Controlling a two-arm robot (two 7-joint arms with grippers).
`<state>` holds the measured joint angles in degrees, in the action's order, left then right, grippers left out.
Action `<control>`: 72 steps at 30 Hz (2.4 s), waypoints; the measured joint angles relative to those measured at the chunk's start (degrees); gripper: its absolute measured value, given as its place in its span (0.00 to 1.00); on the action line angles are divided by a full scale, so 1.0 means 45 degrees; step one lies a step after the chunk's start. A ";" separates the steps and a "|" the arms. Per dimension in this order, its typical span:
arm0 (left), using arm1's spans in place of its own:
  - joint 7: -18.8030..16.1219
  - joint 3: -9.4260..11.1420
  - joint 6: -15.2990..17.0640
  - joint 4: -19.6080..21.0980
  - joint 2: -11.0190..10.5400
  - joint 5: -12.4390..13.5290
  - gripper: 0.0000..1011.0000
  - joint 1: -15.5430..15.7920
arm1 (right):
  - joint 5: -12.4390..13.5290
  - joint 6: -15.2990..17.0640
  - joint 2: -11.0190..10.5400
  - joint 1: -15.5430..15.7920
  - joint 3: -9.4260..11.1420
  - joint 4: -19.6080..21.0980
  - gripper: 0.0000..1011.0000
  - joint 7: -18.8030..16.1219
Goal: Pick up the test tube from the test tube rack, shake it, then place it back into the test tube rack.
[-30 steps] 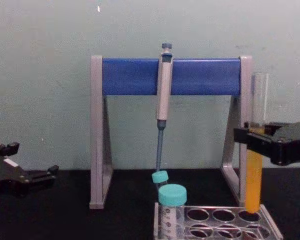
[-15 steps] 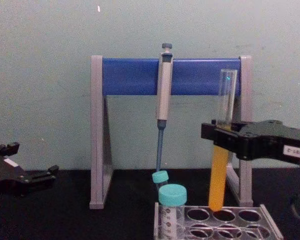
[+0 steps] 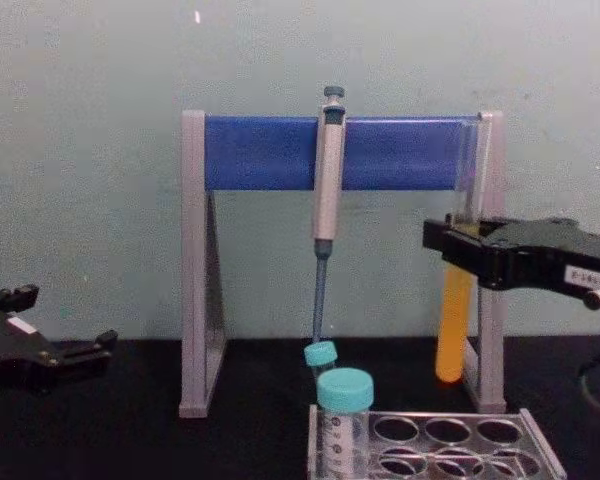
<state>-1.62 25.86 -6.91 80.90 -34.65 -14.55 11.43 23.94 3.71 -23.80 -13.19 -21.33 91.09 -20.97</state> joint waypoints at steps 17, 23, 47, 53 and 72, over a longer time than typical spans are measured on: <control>0.0000 0.0000 0.0001 0.0000 0.0000 -0.0001 0.99 0.0000 | -0.0380 0.0197 -0.0046 0.0321 0.0470 0.0219 0.23 0.0187; 0.0000 0.0001 0.0000 0.0000 0.0000 0.0000 0.99 0.0000 | -0.0526 0.0340 -0.0318 0.0639 0.0709 0.0555 0.23 0.0223; -0.0001 0.0000 0.0000 0.0000 0.0000 0.0000 0.99 0.0000 | 0.0227 0.0674 -0.0824 0.0856 -0.0040 0.1167 0.23 -0.1216; 0.0000 0.0000 0.0000 0.0000 0.0000 0.0000 0.99 0.0000 | 0.0398 0.0547 -0.0422 0.0381 -0.0281 0.0676 0.23 -0.1132; 0.0000 0.0000 0.0000 0.0000 0.0000 0.0000 0.99 0.0000 | 0.0300 0.0493 0.0122 0.0075 0.0348 0.0029 0.23 0.0321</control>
<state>-1.62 25.86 -6.91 80.90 -34.65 -14.55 11.43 25.29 5.93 -23.25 -12.85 -19.76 91.23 -19.52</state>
